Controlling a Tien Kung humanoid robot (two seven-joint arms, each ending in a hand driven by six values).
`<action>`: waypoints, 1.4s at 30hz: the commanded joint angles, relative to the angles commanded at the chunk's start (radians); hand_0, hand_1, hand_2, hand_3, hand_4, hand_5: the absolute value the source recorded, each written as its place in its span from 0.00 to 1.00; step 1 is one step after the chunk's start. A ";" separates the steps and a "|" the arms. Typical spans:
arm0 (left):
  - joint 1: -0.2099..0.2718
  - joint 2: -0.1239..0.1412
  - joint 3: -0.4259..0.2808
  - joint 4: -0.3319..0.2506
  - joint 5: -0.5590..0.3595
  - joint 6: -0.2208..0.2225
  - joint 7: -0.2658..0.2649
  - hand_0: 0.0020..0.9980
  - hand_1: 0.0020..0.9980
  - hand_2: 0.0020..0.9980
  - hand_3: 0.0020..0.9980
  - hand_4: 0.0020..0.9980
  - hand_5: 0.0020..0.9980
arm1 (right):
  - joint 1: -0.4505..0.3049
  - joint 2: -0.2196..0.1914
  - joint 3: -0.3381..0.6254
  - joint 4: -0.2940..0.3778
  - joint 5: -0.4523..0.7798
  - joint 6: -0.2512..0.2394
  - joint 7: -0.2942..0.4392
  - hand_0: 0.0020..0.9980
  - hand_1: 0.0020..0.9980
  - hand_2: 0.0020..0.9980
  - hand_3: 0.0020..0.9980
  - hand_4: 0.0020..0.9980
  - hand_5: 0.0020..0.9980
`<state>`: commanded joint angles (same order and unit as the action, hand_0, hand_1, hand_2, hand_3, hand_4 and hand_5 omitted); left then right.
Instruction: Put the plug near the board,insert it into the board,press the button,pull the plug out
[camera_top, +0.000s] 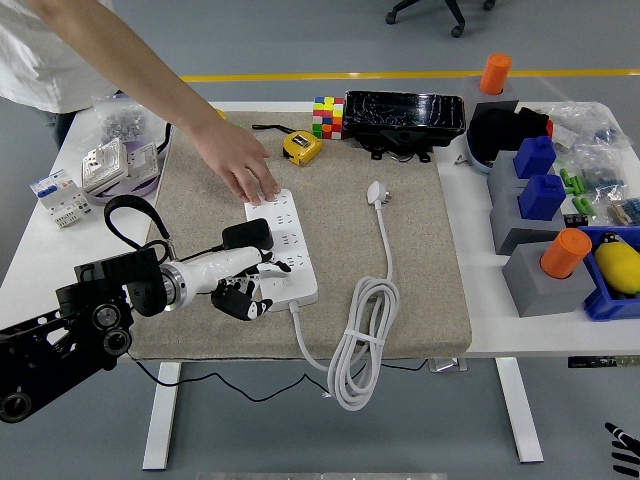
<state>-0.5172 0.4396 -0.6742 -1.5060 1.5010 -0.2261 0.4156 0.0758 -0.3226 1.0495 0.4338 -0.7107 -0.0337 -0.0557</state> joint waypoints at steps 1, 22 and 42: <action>-0.001 0.000 0.002 0.001 -0.001 -0.001 0.001 0.12 0.05 0.15 0.81 0.56 0.00 | 0.000 -0.001 -0.001 0.000 0.000 0.000 0.000 0.66 0.66 0.66 0.56 0.91 0.51; -0.007 -0.018 0.020 0.039 -0.014 0.005 0.010 0.12 0.05 0.15 0.78 0.53 0.00 | -0.005 -0.004 0.000 0.005 -0.003 -0.001 0.000 0.66 0.66 0.66 0.56 0.91 0.50; 0.001 -0.027 0.007 0.043 -0.008 0.018 0.013 0.11 0.05 0.15 0.74 0.53 0.00 | -0.014 -0.002 0.014 0.006 -0.005 -0.001 0.001 0.66 0.66 0.66 0.56 0.91 0.51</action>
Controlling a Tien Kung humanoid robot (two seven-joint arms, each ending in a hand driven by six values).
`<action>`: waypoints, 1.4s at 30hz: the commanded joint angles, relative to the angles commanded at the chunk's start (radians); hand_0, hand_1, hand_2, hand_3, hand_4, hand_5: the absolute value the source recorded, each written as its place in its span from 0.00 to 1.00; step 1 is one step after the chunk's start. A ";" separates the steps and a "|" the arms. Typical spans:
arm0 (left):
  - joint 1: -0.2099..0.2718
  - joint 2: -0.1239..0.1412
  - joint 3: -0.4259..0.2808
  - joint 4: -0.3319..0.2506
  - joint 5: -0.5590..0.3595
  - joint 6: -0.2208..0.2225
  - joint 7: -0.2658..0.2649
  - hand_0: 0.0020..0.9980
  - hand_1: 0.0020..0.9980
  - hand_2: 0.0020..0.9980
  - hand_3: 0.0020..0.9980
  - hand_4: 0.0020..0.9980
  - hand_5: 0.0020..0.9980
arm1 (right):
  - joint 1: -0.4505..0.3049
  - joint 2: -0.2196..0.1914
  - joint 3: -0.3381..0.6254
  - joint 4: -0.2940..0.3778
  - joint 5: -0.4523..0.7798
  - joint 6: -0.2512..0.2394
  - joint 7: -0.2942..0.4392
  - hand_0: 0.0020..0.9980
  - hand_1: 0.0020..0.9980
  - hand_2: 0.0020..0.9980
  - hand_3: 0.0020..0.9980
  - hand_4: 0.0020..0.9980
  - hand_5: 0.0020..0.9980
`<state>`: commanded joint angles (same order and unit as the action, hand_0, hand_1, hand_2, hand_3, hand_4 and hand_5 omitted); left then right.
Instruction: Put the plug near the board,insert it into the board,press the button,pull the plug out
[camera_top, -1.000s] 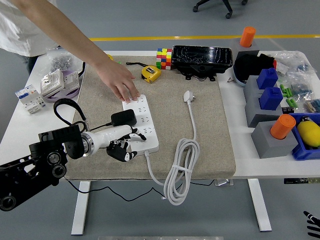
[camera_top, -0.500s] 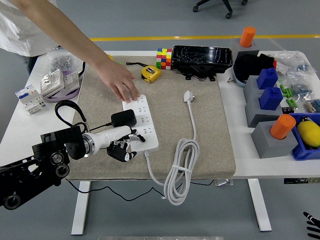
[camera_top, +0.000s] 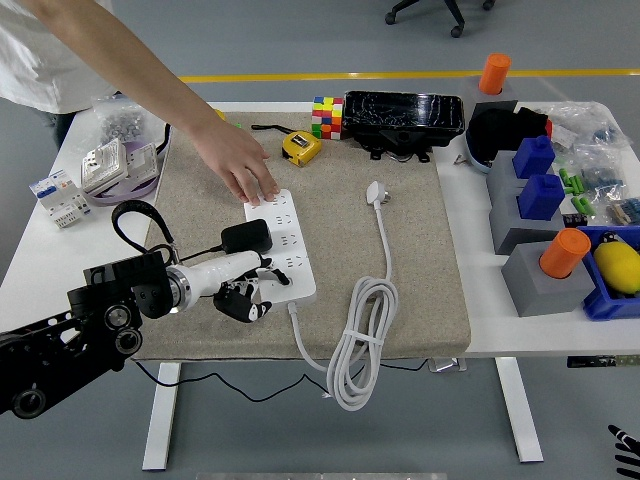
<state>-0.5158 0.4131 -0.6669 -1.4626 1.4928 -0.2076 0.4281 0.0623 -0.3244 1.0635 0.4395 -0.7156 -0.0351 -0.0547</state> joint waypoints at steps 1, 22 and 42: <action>0.005 0.002 -0.008 -0.009 -0.015 0.004 -0.010 0.11 0.05 0.15 0.74 0.53 0.00 | -0.001 0.000 0.001 0.000 0.000 0.000 0.000 0.66 0.66 0.66 0.56 0.91 0.51; 0.087 0.007 -0.085 0.014 -0.163 0.281 -0.379 0.21 0.16 0.28 0.71 0.78 0.12 | -0.017 -0.003 0.023 0.009 -0.005 -0.001 -0.001 0.66 0.66 0.66 0.56 0.91 0.51; 0.025 0.066 0.015 0.031 0.019 0.233 -0.364 0.20 0.15 0.24 0.87 0.62 0.00 | -0.024 -0.010 0.043 0.011 -0.009 0.000 -0.002 0.66 0.66 0.66 0.56 0.91 0.51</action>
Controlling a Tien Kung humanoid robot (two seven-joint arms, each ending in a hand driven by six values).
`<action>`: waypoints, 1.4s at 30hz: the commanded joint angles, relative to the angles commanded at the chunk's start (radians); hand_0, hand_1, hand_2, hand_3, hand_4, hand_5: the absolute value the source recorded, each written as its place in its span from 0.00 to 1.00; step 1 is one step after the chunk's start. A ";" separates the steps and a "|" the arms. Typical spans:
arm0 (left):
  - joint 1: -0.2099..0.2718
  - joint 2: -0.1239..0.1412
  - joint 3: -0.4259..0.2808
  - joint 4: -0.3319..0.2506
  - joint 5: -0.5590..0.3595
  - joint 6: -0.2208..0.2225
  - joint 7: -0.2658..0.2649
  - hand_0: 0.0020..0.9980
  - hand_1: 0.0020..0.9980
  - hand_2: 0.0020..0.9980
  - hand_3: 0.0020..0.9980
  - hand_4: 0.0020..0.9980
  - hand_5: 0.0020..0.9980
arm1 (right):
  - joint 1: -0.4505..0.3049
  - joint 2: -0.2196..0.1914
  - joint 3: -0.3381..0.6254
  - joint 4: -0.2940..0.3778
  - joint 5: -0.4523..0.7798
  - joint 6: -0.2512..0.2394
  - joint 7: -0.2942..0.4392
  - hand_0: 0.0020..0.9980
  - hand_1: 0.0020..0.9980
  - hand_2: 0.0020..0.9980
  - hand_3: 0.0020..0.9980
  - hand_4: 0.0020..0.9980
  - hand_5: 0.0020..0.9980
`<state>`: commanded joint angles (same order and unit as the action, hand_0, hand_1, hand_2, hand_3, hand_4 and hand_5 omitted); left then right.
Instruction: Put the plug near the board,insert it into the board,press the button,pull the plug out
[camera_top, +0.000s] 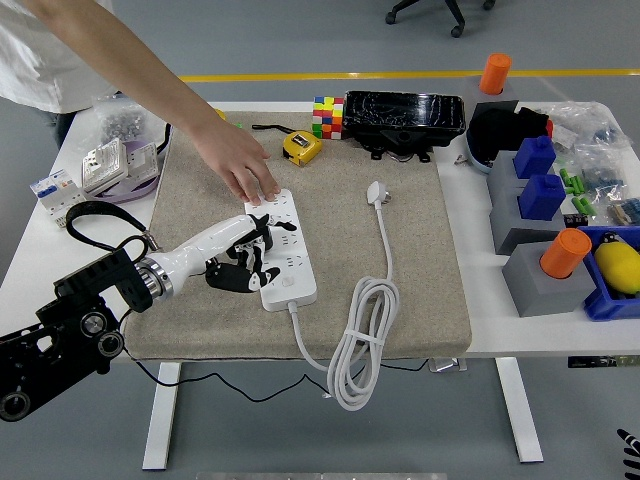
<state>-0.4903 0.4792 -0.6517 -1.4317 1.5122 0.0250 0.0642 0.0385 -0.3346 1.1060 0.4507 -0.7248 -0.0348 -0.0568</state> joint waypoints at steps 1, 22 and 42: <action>-0.002 0.004 0.005 -0.002 0.008 -0.008 0.003 0.20 0.15 0.24 0.87 0.62 0.00 | 0.000 -0.001 0.000 0.000 0.000 0.000 0.000 0.66 0.66 0.66 0.56 0.91 0.51; -0.037 0.013 0.089 0.020 0.051 -0.078 0.081 0.21 0.14 0.24 0.83 0.53 0.00 | 0.001 -0.006 0.000 0.001 0.003 0.000 0.000 0.66 0.66 0.66 0.56 0.91 0.51; -0.061 0.016 0.107 0.022 0.035 -0.130 0.108 0.21 0.13 0.23 0.80 0.51 0.00 | 0.008 -0.017 -0.015 0.002 0.008 0.000 -0.001 0.66 0.66 0.66 0.56 0.91 0.51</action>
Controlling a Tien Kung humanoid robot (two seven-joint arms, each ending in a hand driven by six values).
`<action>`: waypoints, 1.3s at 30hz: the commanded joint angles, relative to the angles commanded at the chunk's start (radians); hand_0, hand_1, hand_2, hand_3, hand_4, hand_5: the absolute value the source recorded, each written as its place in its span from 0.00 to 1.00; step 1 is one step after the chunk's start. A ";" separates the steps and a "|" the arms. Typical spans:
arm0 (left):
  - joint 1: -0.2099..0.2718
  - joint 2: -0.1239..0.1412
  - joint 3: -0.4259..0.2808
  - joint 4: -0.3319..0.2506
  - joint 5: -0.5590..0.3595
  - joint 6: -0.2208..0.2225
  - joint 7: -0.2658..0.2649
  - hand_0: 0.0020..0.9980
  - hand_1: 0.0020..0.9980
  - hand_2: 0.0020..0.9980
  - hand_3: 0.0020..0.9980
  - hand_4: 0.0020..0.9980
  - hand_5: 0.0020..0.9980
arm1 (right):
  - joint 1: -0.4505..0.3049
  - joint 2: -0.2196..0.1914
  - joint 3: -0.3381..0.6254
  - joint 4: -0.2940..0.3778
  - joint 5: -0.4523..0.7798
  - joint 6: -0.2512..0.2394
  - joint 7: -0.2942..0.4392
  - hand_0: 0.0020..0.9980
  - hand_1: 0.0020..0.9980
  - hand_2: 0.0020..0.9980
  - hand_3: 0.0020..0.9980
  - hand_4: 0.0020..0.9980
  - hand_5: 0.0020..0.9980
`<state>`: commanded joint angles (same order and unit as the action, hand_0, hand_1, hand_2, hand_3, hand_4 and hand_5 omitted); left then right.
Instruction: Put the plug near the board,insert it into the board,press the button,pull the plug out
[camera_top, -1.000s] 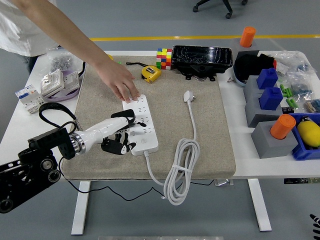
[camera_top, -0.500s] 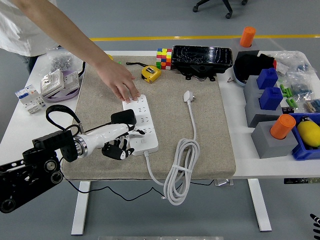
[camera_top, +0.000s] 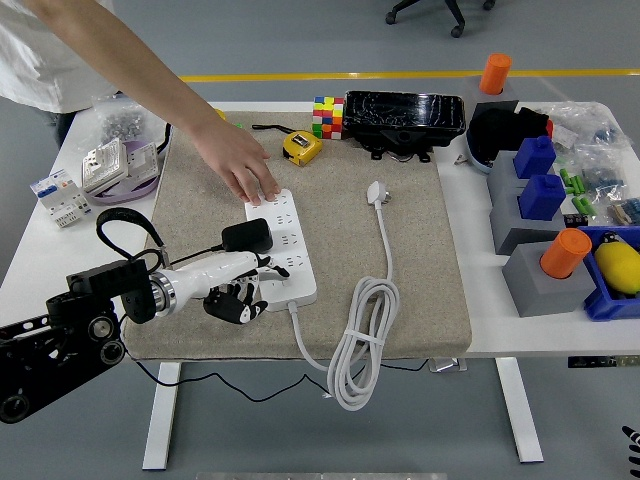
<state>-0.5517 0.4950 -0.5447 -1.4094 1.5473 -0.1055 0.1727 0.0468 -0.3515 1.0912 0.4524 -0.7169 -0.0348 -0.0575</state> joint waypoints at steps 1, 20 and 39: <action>-0.001 0.000 0.003 0.003 0.000 -0.001 0.003 0.21 0.13 0.23 0.80 0.51 0.00 | 0.000 -0.001 -0.001 0.000 0.000 0.000 0.000 0.66 0.66 0.66 0.56 0.91 0.51; -0.027 -0.012 0.036 0.020 0.011 -0.023 0.035 0.21 0.13 0.23 0.77 0.50 0.00 | -0.001 -0.002 -0.006 0.001 0.003 0.000 0.000 0.66 0.66 0.66 0.56 0.91 0.51; 0.034 -0.030 -0.134 0.012 -0.088 0.030 -0.024 0.22 0.16 0.26 0.64 0.64 0.00 | -0.008 0.003 0.002 -0.001 0.002 -0.001 0.000 0.66 0.66 0.66 0.56 0.91 0.51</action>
<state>-0.5172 0.4646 -0.6784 -1.3971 1.4596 -0.0757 0.1488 0.0390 -0.3488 1.0928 0.4517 -0.7145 -0.0360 -0.0578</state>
